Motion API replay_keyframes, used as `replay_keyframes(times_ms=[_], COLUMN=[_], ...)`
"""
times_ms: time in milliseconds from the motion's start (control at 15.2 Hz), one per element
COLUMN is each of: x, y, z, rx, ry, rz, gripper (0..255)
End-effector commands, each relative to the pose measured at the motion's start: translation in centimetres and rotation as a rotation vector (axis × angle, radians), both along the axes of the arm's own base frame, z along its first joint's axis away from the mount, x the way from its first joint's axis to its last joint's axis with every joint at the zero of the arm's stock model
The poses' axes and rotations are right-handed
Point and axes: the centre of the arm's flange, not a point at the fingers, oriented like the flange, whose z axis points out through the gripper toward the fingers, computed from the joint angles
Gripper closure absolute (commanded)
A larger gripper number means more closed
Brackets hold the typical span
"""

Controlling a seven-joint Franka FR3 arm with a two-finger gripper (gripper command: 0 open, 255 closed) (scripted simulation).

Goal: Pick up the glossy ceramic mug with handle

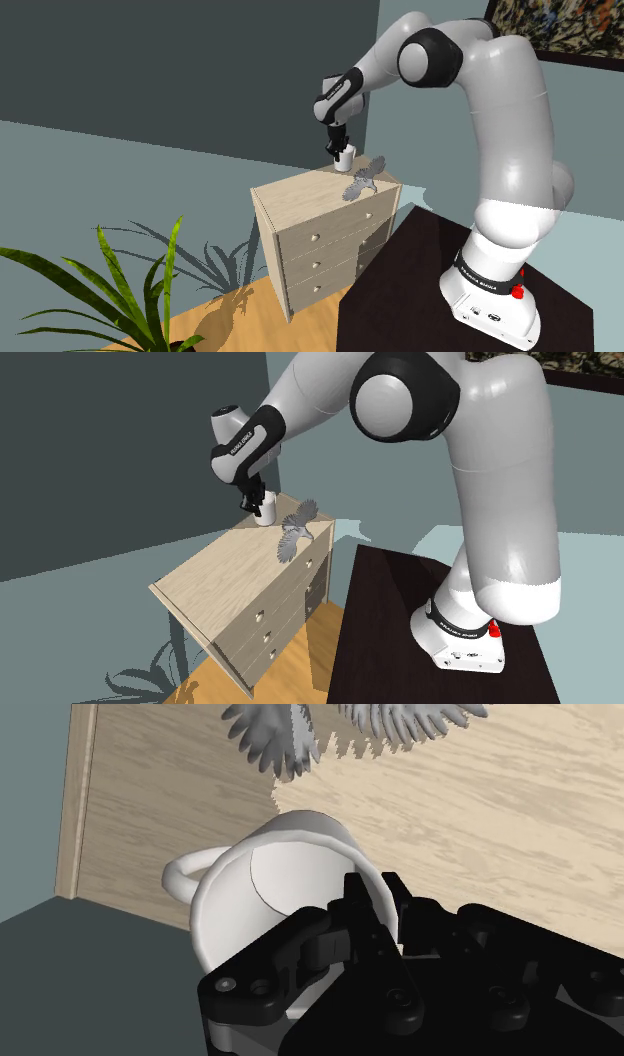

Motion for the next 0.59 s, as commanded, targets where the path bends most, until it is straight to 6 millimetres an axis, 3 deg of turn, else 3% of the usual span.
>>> replay_keyframes(times_ms=[0, 396, 528], x=[0.0, 0.0, 0.0], y=[-0.1, -0.1, -0.1], z=[1.1, 4.3, 4.4], rx=[0.000, 0.000, 0.000], ry=[0.000, 0.000, 0.000], rz=[0.000, 0.000, 0.000], gripper=[255, 255, 255])
